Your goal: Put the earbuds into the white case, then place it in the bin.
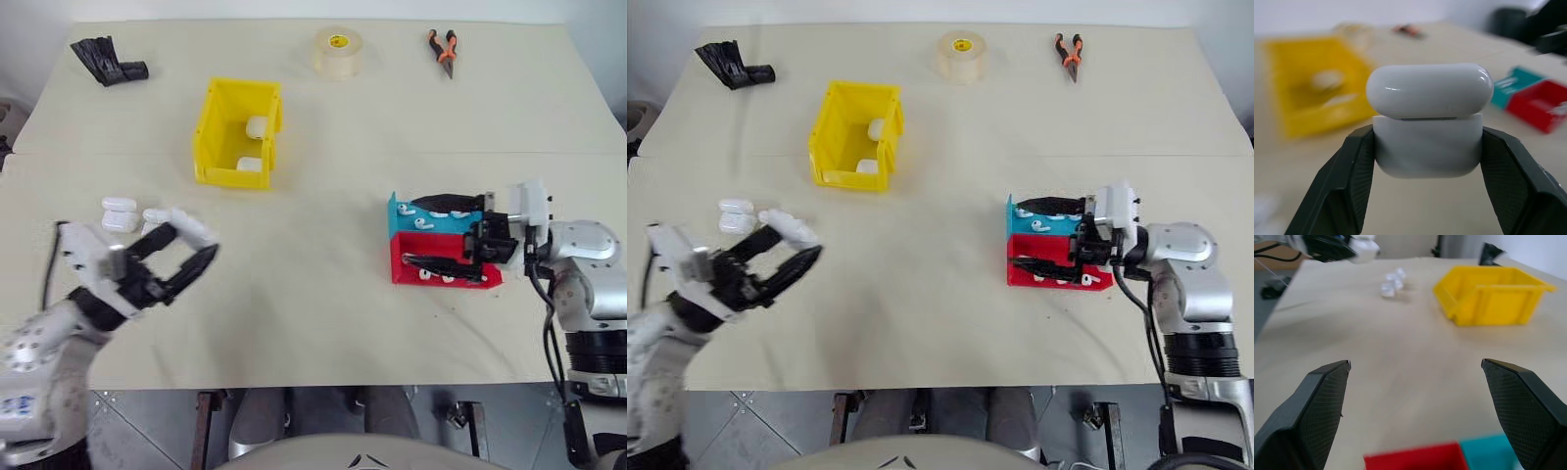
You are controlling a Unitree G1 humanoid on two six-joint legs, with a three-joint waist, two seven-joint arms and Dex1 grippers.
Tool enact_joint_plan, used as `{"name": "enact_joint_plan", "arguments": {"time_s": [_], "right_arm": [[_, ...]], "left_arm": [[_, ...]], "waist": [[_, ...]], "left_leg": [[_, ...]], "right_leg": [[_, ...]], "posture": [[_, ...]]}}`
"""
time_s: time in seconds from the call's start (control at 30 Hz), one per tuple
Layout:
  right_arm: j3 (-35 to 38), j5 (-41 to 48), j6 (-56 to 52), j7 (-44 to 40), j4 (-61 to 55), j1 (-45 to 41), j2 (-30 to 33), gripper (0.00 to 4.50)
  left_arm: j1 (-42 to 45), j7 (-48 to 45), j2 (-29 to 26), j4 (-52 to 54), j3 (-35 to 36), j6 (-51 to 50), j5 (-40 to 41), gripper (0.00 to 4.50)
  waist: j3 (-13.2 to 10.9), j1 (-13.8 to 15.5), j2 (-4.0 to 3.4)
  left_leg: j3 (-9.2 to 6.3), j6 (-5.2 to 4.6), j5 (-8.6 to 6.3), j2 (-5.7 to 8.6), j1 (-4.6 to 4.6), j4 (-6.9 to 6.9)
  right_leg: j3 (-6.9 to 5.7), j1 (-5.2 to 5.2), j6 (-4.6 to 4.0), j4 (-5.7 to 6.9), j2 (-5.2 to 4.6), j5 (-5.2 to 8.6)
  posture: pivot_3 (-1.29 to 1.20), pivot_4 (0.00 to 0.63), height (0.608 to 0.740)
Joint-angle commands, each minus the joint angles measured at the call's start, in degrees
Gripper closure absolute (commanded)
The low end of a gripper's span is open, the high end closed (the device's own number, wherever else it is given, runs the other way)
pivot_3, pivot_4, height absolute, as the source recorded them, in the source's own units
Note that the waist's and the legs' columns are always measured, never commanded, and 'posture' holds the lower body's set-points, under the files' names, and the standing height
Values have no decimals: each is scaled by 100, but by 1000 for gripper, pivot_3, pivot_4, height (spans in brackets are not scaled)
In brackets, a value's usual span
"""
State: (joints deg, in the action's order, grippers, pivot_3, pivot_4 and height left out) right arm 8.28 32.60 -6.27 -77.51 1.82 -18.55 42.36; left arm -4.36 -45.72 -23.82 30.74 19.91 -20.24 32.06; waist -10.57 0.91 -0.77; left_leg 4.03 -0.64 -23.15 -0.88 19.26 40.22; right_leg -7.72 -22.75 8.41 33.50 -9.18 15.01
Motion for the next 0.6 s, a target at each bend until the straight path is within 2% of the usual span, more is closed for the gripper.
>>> {"name": "enact_joint_plan", "arguments": {"time_s": [0.03,0.13,0.27,0.33,0.43,0.6], "right_arm": [[555,0,43,132,-143,292,322,0],[1172,32,-55,257,-428,870,705,0],[1791,128,-193,457,-1056,1760,830,0],[2028,109,-262,589,-1597,2305,800,0],[2489,-124,-187,639,-1781,2991,876,0],[2824,-481,-361,632,-1963,3771,1106,0]], "left_arm": [[326,-320,254,-340,-822,981,-415,1700],[933,-660,727,-1100,-1548,1739,-580,1700],[1442,-1122,1074,-2035,-2026,2699,-773,1700],[1614,-1295,1161,-2277,-2085,2976,-661,1700],[2093,-1365,1345,-2752,-2243,3298,-734,1700],[2411,-1699,1317,-3039,-2362,3593,-668,1700]], "waist": [[0,23,0],[1,70,-1],[5,63,7],[4,62,8],[4,60,8],[5,61,8]], "left_leg": [[2,0,0,-2,1,0],[4,-5,0,0,2,3],[6,-13,-2,0,6,7],[7,-13,-2,0,4,3],[9,-14,-2,0,3,5],[7,-17,-3,0,-1,7]], "right_leg": [[-1,0,0,-1,1,0],[-1,0,3,-2,0,-2],[-4,1,7,-2,-1,-4],[-4,1,7,-4,-1,-3],[-2,1,9,-4,-1,-5],[-1,7,13,-8,-1,-7]], "posture": [[0,150,740],[0,150,740],[0,150,740],[0,150,740],[0,150,740],[0,150,740]]}}
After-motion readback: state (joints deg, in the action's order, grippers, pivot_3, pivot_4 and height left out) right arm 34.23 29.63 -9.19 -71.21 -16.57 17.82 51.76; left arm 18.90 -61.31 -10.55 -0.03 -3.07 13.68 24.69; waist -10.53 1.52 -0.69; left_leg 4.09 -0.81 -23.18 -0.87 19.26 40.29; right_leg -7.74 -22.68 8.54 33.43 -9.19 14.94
